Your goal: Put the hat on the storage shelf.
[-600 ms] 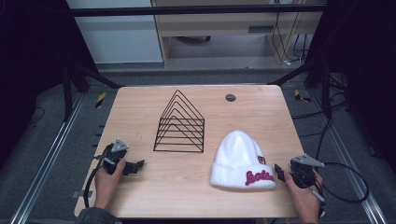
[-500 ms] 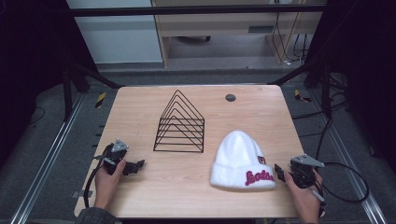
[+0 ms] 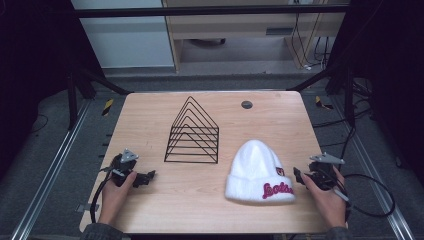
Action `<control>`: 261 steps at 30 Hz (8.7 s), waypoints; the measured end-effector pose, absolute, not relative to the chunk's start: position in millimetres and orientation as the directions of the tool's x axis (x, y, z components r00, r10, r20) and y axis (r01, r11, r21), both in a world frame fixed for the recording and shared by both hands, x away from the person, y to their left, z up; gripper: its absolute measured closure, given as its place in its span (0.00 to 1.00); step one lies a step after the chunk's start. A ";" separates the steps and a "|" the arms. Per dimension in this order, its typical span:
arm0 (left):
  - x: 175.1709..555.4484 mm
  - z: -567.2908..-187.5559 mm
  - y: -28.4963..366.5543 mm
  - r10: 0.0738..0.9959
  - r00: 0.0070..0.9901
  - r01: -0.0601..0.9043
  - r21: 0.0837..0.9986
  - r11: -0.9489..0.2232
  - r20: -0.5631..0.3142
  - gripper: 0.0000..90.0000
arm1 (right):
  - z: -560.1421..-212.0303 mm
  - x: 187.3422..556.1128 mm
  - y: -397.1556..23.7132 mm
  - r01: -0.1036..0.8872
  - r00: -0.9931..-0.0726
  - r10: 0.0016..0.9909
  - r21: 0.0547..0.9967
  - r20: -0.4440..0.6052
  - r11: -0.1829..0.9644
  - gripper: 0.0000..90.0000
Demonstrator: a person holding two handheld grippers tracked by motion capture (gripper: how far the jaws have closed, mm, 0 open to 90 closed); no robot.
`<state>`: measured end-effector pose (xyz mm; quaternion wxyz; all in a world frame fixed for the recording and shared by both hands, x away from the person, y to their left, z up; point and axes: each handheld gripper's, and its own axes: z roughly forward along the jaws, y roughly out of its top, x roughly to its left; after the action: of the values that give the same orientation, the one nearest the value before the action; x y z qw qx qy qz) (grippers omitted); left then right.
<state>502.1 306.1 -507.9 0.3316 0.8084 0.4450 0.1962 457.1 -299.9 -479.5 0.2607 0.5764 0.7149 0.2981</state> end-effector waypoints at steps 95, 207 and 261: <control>468.3 -365.0 241.0 0.721 0.679 0.267 0.869 -0.416 0.137 0.04 | -265.6 464.7 -178.2 0.205 -0.596 0.793 0.931 -0.127 0.303 0.93; 571.8 -330.4 230.6 0.754 0.643 0.345 0.828 -0.441 0.133 0.93 | -243.7 601.9 -59.0 0.231 -0.620 0.782 0.938 -0.063 0.258 0.92; 534.1 -376.3 246.6 0.721 0.676 0.322 0.820 -0.473 0.150 0.93 | -269.5 537.1 -51.2 0.198 -0.710 0.694 0.911 -0.122 0.362 0.92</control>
<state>534.1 246.6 -376.3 0.4033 0.8219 0.3173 0.2472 537.1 -51.2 -269.5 0.2541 0.2839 0.7852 0.4881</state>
